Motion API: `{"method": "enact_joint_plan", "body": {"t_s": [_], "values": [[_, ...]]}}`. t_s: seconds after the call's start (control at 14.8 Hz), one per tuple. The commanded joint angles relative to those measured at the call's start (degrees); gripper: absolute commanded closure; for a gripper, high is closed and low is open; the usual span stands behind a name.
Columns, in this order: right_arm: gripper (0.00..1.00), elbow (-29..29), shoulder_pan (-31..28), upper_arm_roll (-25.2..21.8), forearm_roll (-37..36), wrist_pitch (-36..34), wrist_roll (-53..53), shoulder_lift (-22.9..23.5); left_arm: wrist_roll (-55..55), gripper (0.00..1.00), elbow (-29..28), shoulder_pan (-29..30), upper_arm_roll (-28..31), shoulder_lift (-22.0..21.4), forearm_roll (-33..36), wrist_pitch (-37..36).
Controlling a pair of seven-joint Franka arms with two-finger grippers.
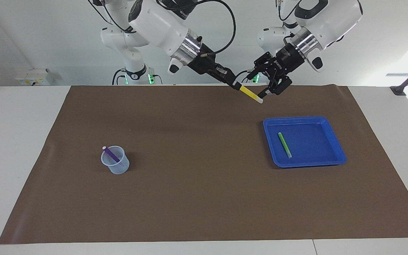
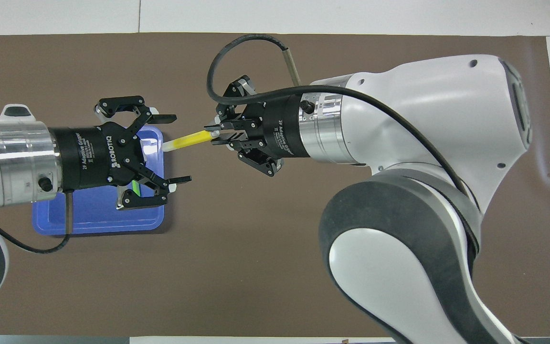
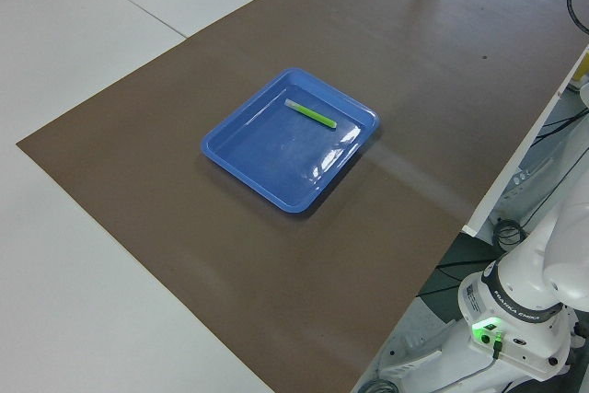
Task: Right arm passes pens to left for tray arrangement
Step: 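Bring the yellow pen to the left gripper while the left gripper grasps it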
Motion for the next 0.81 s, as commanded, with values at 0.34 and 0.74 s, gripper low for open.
{"method": "enact_joint_plan", "body": {"t_s": [0.34,0.74], "values": [[1.0,1.08,-0.39,0.69,0.85,0.34,0.37,0.87,-1.26,0.11,-5.07,-2.27,-0.25,-3.71,-0.38,4.24],[1.0,0.99,-0.39,0.69,0.77,0.34,0.28,0.87,-1.34,0.35,-4.98,-2.27,-0.6,-3.62,2.26,6.0]]}}
